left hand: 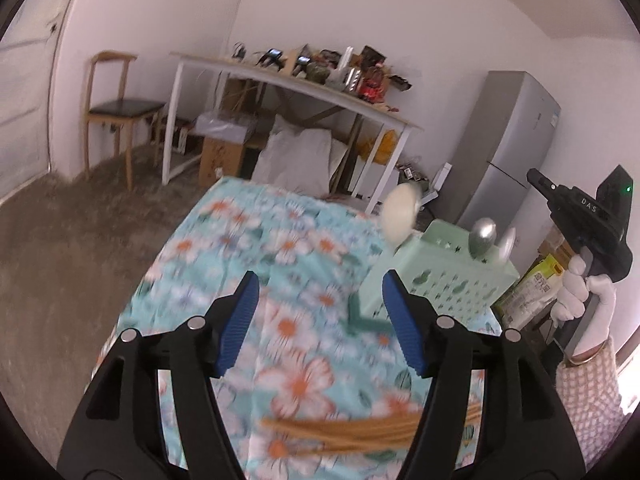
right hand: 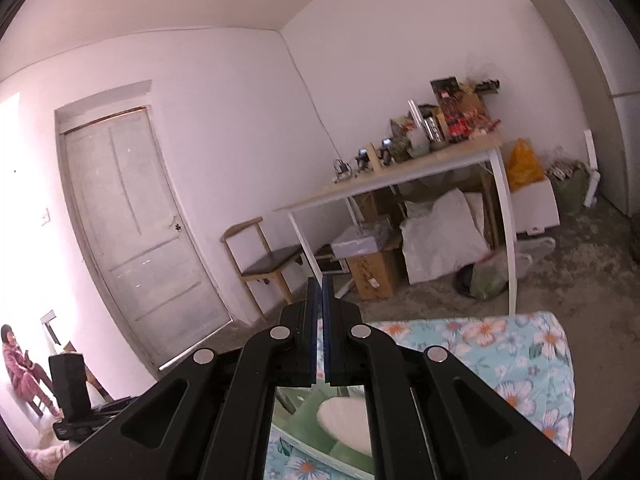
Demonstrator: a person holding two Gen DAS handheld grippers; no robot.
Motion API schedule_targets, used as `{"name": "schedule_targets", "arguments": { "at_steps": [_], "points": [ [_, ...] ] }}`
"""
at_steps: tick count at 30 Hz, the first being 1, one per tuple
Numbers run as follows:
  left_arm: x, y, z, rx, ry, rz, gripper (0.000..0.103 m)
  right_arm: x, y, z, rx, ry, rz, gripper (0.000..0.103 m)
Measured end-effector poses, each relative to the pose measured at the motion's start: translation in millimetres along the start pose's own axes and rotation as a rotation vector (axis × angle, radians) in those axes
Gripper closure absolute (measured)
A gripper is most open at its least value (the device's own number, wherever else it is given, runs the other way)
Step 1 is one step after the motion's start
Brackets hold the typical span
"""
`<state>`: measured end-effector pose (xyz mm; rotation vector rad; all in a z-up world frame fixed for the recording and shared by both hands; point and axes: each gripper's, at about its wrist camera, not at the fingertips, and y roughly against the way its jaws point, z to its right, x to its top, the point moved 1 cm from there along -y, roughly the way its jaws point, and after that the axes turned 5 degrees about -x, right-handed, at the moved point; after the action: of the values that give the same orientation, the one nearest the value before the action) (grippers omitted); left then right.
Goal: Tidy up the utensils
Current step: 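Open the left tool over the green holder while the right tool holds the chopsticks, then open the right tool to set the chopsticks down on the bedspread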
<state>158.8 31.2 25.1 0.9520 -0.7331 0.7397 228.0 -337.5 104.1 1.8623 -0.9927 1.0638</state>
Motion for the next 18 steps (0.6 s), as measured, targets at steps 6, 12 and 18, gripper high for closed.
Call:
{"name": "schedule_targets", "arguments": {
  "at_steps": [6,12,18],
  "points": [
    [-16.7,5.7,-9.4,0.012,0.024,-0.028,0.041,-13.2,27.5,-3.7,-0.048,0.003,-0.026,0.093],
    [-34.4,13.7,-11.0,-0.015,0.059,-0.062,0.039,-57.4,55.5,-5.6,-0.149,-0.002,-0.154,0.04],
    [-57.8,14.3,-5.2,-0.054,0.06,-0.132,0.039,-143.5,68.5,-14.2,-0.346,0.022,-0.403,0.02]
  ]
}}
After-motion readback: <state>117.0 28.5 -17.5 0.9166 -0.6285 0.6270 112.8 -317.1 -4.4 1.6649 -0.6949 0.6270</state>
